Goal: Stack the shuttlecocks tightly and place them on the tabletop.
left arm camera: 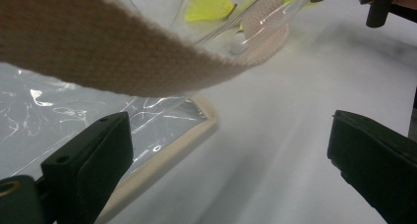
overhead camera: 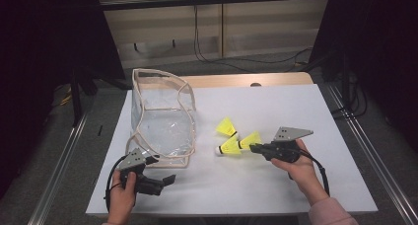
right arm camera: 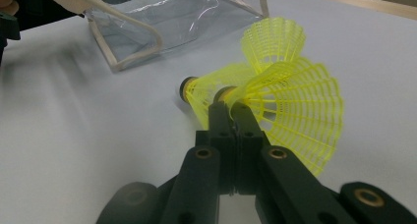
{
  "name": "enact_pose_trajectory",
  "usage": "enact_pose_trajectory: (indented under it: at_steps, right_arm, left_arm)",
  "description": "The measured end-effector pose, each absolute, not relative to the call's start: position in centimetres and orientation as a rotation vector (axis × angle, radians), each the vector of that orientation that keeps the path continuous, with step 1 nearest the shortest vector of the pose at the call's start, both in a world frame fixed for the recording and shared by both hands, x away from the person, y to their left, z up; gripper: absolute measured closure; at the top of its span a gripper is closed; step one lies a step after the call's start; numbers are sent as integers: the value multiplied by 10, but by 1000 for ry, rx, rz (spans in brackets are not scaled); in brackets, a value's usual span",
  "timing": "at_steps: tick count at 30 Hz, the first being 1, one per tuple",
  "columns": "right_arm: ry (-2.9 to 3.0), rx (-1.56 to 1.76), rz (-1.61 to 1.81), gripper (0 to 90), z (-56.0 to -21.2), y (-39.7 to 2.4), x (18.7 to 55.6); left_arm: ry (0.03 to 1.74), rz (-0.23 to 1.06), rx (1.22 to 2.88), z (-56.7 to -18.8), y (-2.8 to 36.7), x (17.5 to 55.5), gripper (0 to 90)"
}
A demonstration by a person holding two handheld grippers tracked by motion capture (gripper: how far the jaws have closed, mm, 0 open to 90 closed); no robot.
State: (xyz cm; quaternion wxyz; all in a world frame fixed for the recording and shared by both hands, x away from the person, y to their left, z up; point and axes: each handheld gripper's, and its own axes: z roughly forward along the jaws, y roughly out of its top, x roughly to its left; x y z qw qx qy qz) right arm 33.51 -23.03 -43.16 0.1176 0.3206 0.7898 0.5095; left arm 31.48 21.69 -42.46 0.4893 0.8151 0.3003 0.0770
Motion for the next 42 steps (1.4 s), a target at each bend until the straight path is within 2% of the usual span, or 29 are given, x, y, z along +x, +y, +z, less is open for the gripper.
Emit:
enact_pose_trajectory:
  at_steps: [42]
  right_arm:
    - [2329, 934, 1482, 893, -435, -221, 338]
  left_arm:
    - [722, 182, 1993, -425, 216, 315, 33]
